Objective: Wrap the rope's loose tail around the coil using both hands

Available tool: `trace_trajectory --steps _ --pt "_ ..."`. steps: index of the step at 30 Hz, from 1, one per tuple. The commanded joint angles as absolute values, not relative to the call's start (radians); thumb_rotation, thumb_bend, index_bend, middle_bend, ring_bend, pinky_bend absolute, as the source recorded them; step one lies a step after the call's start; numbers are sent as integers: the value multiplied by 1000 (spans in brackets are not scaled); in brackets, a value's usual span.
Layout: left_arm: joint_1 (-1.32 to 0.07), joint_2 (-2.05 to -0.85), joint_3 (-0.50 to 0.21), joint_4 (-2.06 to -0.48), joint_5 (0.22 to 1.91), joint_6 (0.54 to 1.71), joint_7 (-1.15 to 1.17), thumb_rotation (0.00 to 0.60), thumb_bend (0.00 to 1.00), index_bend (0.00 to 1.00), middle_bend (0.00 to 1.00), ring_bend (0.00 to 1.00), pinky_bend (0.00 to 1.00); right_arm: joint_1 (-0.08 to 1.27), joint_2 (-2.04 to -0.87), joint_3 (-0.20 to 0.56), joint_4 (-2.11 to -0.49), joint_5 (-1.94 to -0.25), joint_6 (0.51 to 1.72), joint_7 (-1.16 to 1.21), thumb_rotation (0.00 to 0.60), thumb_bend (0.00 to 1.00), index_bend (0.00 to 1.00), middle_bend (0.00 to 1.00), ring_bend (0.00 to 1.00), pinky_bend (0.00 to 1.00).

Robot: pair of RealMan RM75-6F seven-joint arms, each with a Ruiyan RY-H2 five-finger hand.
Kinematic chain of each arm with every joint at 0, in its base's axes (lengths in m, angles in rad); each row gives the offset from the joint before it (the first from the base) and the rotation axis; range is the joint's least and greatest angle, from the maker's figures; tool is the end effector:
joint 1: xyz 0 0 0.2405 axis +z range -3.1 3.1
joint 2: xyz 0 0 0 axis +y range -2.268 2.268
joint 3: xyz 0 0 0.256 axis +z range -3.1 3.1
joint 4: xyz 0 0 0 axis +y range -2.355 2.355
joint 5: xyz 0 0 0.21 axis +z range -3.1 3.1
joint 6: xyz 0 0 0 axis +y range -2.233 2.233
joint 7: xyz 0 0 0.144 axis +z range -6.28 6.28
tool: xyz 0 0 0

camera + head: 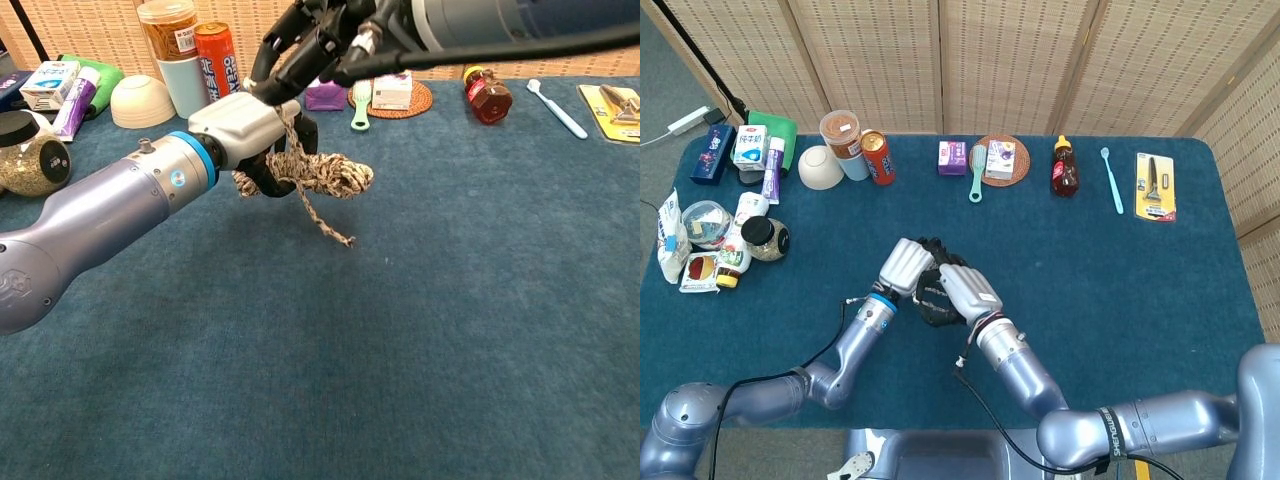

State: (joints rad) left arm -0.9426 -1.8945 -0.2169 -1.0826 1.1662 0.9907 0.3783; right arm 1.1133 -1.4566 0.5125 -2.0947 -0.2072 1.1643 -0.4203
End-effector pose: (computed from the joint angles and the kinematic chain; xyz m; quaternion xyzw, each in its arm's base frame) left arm -0.0754 0.3730 -0.0904 -0.7632 -0.2807 -0.4076 0.4154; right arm 0.0362 -0.3086 0.0243 0.6100 -0.6258 0.4215 0.2420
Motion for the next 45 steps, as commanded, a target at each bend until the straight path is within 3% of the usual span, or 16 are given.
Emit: trace_trajectory --steps 1,14,31,45 --pt "-940 -1895 -204 -1073 1185 989 375 600 446 553 355 419 614 1152 -1451 550 -2041 -155 1176 -431 600 614 642 10 0 0" --pt "-930 -1868 -146 -1073 1283 966 345 600 450 553 355 418 614 1227 -1426 619 -1854 -18 1203 -479 600 619 642 11 0 0" --pt "-906 -1766 -149 -1199 1361 997 251 600 450 554 355 418 614 1183 -1455 525 -1598 -18 1111 -508 600 621 648 16 0 0" --pt "-892 -1715 -177 -1264 1382 1029 179 600 450 555 355 418 614 1144 -1487 475 -1487 -10 1057 -525 600 626 647 16 0 0"
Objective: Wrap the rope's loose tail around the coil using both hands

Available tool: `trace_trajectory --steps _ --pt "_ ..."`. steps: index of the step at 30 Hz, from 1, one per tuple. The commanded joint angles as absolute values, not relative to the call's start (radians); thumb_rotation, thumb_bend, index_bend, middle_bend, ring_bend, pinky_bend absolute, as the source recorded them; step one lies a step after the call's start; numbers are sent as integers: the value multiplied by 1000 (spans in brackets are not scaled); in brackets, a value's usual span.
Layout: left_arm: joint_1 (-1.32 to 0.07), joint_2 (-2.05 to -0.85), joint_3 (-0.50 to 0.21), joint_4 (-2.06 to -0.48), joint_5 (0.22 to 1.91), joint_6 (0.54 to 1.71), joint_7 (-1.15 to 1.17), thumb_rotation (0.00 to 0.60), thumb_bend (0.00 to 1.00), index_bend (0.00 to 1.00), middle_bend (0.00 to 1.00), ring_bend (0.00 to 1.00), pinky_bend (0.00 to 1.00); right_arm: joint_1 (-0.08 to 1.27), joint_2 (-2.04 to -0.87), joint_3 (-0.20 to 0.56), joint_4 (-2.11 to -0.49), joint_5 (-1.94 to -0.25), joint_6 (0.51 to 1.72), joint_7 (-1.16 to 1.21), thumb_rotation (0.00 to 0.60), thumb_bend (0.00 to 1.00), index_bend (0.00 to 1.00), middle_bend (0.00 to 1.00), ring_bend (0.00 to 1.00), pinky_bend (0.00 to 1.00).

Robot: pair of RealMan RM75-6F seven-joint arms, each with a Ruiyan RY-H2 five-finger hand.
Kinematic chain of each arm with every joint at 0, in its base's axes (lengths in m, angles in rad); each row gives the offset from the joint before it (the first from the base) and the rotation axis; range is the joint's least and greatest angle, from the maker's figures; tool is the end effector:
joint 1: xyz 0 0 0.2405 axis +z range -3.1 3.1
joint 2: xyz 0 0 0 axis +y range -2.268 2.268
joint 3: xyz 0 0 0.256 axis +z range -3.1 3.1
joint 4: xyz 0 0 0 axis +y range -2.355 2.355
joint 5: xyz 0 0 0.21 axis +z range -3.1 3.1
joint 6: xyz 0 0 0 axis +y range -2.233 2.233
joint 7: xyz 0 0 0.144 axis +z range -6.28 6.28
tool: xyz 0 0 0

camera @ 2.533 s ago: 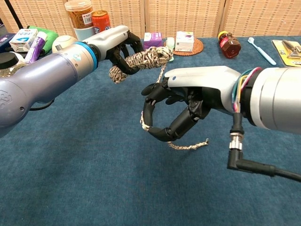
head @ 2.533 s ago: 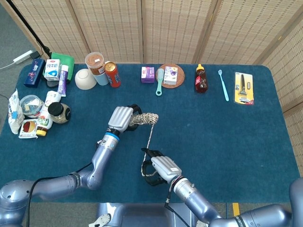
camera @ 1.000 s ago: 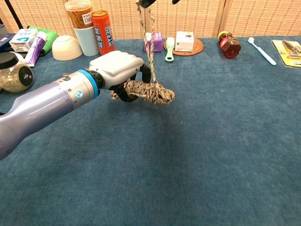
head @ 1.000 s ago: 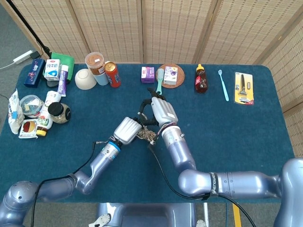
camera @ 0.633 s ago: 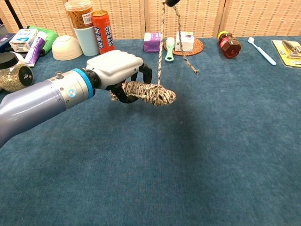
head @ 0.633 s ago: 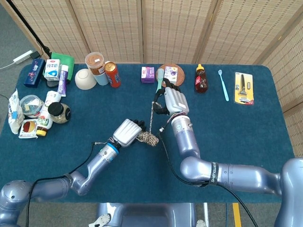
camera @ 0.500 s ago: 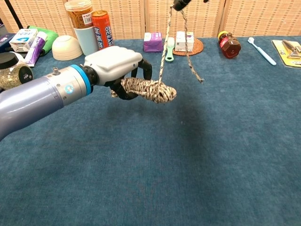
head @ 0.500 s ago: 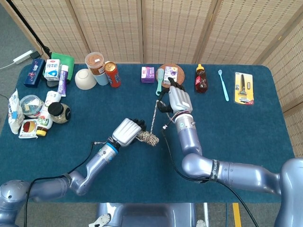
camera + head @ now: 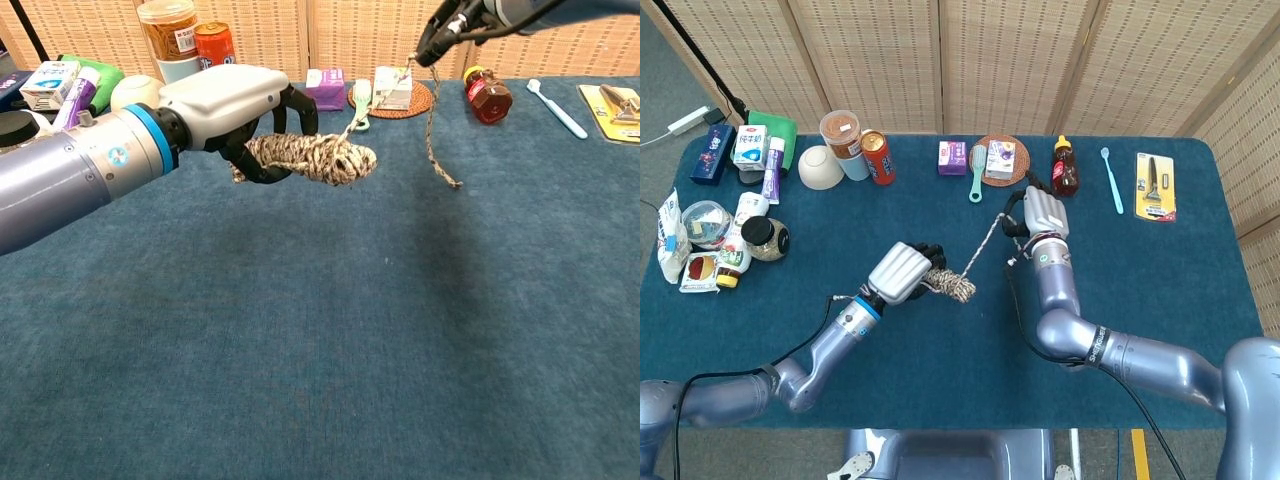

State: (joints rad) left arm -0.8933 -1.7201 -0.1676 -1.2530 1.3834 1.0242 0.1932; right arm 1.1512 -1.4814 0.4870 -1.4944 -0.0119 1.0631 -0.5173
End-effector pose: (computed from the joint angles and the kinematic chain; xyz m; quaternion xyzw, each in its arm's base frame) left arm -0.0779 0.3571 -0.0510 -0.7783 -0.2547 -0.4576 0.3464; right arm -0.0557 -0.4377 0.0399 0.5092 -0.6178 0.3754 0.4670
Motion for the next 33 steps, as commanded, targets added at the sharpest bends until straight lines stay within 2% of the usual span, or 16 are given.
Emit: trace_trajectory --steps 1,10,26,28,29,30,31,32,33 --pt "-892 -1714 -184 -1271 1380 1033 168 600 449 555 355 419 614 1140 -1490 466 -1485 -10 1054 -530 600 627 647 16 0 0" --pt "-886 -1721 -240 -1309 1311 1025 121 600 450 555 355 419 614 1102 -1508 443 -1510 -2 1015 -526 600 626 645 16 0 0" --pt "-923 -1741 -309 -1363 1175 1012 304 600 450 555 355 419 614 1061 -1493 417 -1628 25 1010 -529 600 625 629 13 0 0" --pt "-926 -1741 -313 -1370 1161 1014 327 600 450 555 355 419 614 1055 -1488 416 -1641 12 1002 -521 600 626 580 7 0 0" --pt "-928 -1741 -314 -1373 1156 1016 336 600 449 555 355 419 614 1049 -1483 416 -1647 -2 992 -514 600 627 505 4 0 0" --pt "-929 -1740 -316 -1377 1148 1017 346 600 450 555 355 419 614 1039 -1476 416 -1655 -28 977 -499 600 597 343 1 0 0" --pt "-930 -1739 -317 -1380 1143 1017 351 600 450 555 355 418 614 1031 -1471 412 -1659 -54 970 -490 600 544 226 0 0 0" --pt "-930 -1737 -319 -1384 1137 1018 356 600 450 555 355 419 614 1025 -1466 400 -1661 -95 975 -489 600 408 76 0 0 0" --pt "-930 -1736 -320 -1386 1134 1019 359 600 450 555 355 419 614 1021 -1465 391 -1663 -125 988 -488 600 229 9 0 0 0"
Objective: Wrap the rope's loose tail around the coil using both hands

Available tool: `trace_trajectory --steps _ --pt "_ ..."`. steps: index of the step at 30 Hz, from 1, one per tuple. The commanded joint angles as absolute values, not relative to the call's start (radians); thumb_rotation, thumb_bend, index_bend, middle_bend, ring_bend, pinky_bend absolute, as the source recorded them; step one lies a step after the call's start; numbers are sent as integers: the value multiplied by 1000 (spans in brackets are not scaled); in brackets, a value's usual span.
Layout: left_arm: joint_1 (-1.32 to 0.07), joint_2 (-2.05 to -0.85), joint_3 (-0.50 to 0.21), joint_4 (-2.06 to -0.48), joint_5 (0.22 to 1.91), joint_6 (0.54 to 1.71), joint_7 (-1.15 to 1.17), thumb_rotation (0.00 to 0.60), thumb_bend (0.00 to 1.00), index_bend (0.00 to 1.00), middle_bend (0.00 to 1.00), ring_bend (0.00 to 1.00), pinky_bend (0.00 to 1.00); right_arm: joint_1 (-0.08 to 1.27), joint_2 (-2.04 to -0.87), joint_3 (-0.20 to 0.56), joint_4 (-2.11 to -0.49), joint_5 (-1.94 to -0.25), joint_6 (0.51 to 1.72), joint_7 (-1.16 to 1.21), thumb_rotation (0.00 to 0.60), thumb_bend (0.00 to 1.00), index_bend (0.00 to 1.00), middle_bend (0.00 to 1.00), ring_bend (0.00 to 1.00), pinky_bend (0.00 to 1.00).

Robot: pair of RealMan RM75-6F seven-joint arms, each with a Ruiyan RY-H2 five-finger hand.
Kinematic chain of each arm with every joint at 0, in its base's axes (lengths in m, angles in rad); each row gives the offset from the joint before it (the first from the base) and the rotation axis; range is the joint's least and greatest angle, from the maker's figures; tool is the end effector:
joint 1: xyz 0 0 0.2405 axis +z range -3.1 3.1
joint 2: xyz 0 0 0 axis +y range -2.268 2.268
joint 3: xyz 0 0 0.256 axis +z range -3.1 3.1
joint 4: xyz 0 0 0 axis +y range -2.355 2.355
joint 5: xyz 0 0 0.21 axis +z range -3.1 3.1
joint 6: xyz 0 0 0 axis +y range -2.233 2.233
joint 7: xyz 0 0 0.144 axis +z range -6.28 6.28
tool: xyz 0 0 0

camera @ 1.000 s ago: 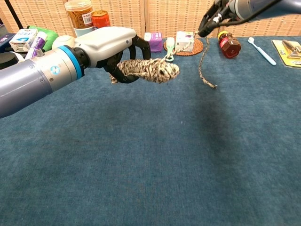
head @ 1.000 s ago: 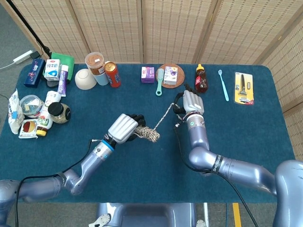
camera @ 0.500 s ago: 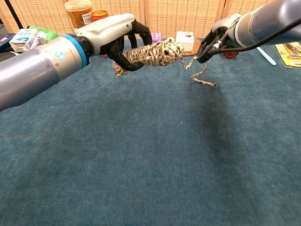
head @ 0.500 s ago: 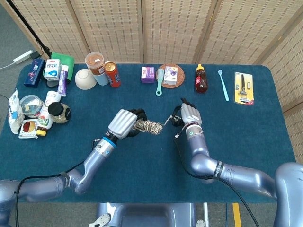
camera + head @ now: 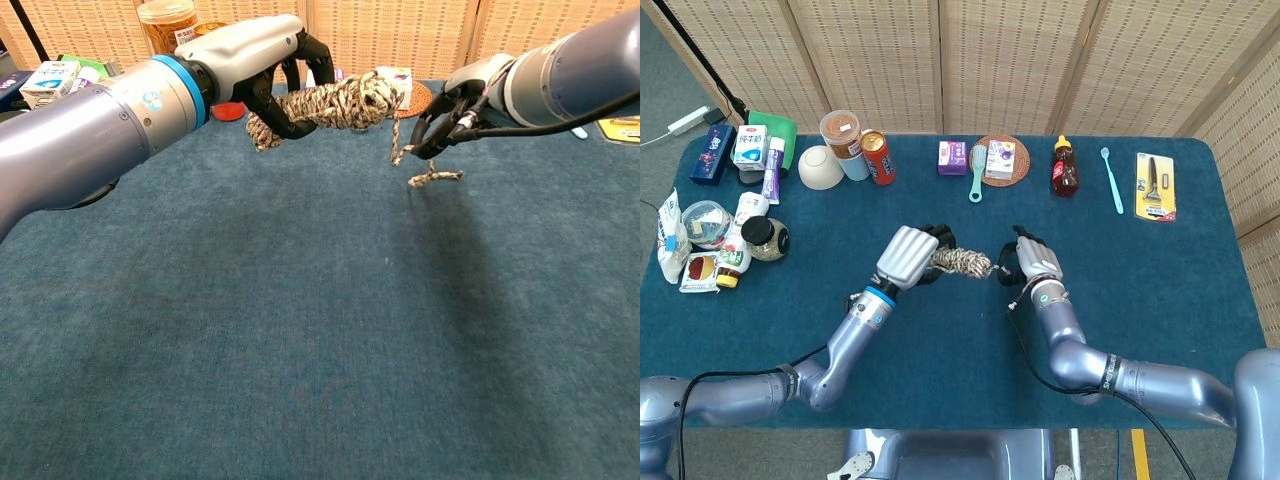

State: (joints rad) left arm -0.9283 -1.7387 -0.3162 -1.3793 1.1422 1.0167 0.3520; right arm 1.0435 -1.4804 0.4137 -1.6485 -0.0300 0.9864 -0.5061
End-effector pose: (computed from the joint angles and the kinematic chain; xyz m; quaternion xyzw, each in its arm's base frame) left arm -0.0384 0.3685 -0.0394 -0.7232 -0.3261 -0.4822 0.3718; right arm -0.0830 -0.3871 0.0022 0.5506 -0.6607 0.3134 0.4026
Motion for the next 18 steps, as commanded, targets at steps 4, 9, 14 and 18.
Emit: trace_trajectory --steps 4,9,14,18 --pt "-929 -1729 -321 -1397 1125 1022 362 600 450 555 355 418 614 1002 -1458 374 -1681 -208 1025 -470 600 0 0 0 0 0" --pt "-926 -1715 -319 -1415 1126 1028 359 600 449 555 355 418 614 981 -1423 370 -1713 -232 1037 -456 600 0 0 0 0 0" --pt "-918 -1695 -314 -1438 1129 1038 360 600 449 555 355 418 614 943 -1370 350 -1746 -285 1063 -444 600 0 0 0 0 0" --pt "-910 -1675 -309 -1456 1129 1043 358 600 450 555 355 419 614 885 -1308 360 -1775 -363 1058 -368 600 0 0 0 0 0"
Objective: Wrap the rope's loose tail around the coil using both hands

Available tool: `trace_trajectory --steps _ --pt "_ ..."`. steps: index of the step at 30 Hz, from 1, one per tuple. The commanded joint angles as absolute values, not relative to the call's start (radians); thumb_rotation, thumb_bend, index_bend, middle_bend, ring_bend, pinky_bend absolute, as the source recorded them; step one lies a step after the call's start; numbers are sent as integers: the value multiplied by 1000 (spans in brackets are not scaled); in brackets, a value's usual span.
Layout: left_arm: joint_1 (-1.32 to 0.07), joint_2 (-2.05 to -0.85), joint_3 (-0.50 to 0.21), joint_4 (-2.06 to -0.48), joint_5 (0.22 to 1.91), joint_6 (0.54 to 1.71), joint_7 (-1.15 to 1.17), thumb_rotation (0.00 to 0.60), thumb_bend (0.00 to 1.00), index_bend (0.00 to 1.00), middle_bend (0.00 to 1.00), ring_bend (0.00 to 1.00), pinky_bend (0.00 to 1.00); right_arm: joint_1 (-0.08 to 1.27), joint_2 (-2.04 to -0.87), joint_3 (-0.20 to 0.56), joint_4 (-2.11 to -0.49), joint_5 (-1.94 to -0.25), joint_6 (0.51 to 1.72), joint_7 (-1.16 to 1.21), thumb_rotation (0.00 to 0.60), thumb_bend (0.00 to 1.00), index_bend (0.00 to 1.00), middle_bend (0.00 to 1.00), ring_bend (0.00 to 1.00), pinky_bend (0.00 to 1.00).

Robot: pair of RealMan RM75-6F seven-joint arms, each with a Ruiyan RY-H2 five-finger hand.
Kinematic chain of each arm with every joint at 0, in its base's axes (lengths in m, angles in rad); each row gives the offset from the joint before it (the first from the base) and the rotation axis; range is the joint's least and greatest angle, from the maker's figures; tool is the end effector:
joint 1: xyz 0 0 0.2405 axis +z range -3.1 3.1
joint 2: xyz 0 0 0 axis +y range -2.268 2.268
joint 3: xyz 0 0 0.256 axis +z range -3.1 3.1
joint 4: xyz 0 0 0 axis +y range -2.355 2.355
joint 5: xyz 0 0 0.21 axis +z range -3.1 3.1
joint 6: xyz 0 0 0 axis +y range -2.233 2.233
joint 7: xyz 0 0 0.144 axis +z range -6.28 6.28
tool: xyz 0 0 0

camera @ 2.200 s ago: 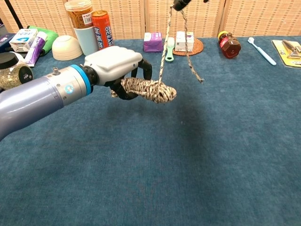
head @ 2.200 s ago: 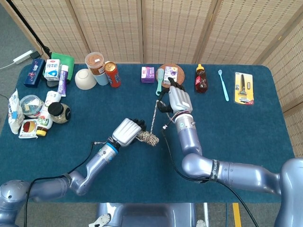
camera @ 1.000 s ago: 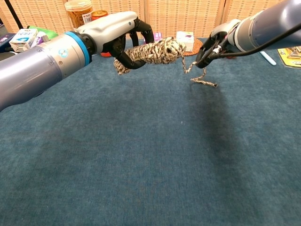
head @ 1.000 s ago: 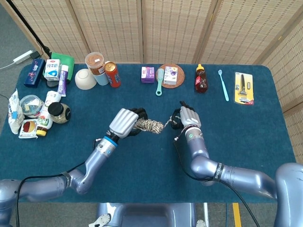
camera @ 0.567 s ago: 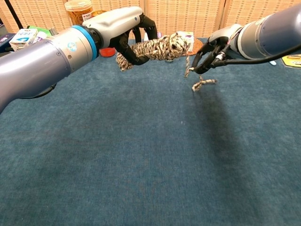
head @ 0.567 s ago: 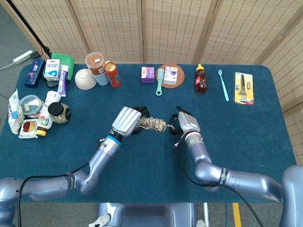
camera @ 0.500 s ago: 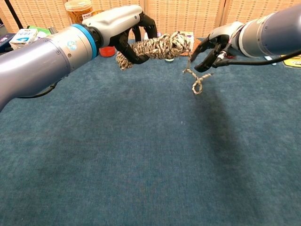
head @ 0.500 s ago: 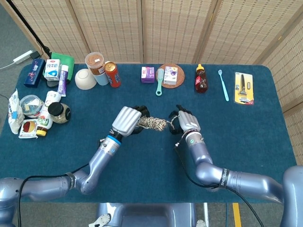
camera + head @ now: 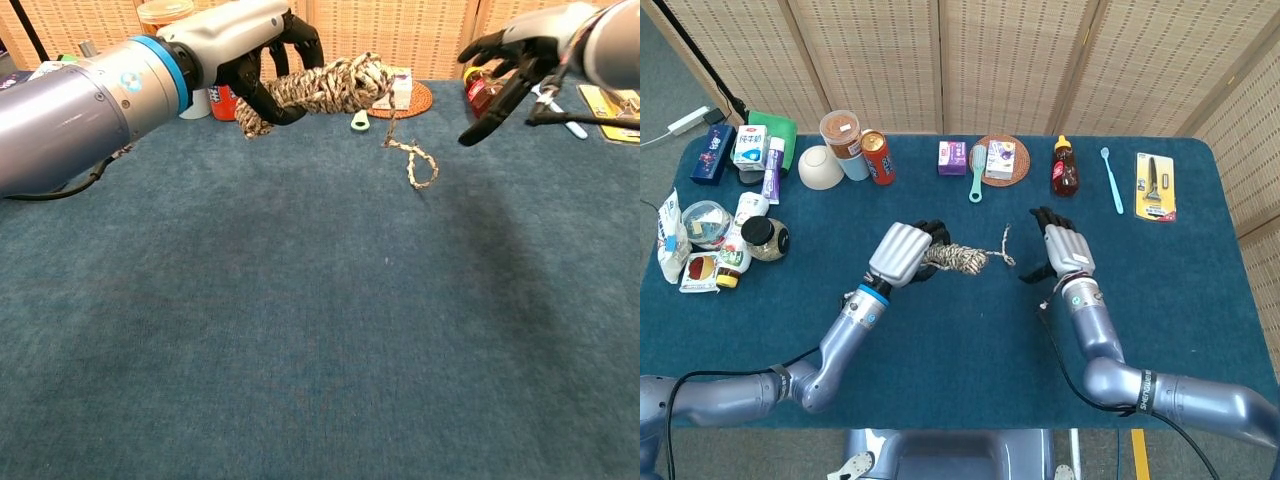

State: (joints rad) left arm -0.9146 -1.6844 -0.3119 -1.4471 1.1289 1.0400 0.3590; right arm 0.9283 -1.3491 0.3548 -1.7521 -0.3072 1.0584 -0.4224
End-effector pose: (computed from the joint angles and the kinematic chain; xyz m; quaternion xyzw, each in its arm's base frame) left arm -0.0413 0.3667 -0.0235 -0.7170 -0.3276 -0.4873 0.3756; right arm -0.1126 -0.3824 0.0522 0.5662 -0.5863 0.3631 0.4515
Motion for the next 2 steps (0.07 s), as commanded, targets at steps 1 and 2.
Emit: trace_trajectory --steps 1,2 --pt "-908 -1669 -308 -1461 1131 1044 359 600 450 555 355 419 614 869 -1292 364 -1782 -384 1057 -345 600 0 0 0 0 0" --pt "-906 -1664 -306 -1466 1132 1046 361 600 450 555 355 419 614 854 -1277 368 -1787 -404 1055 -322 600 0 0 0 0 0"
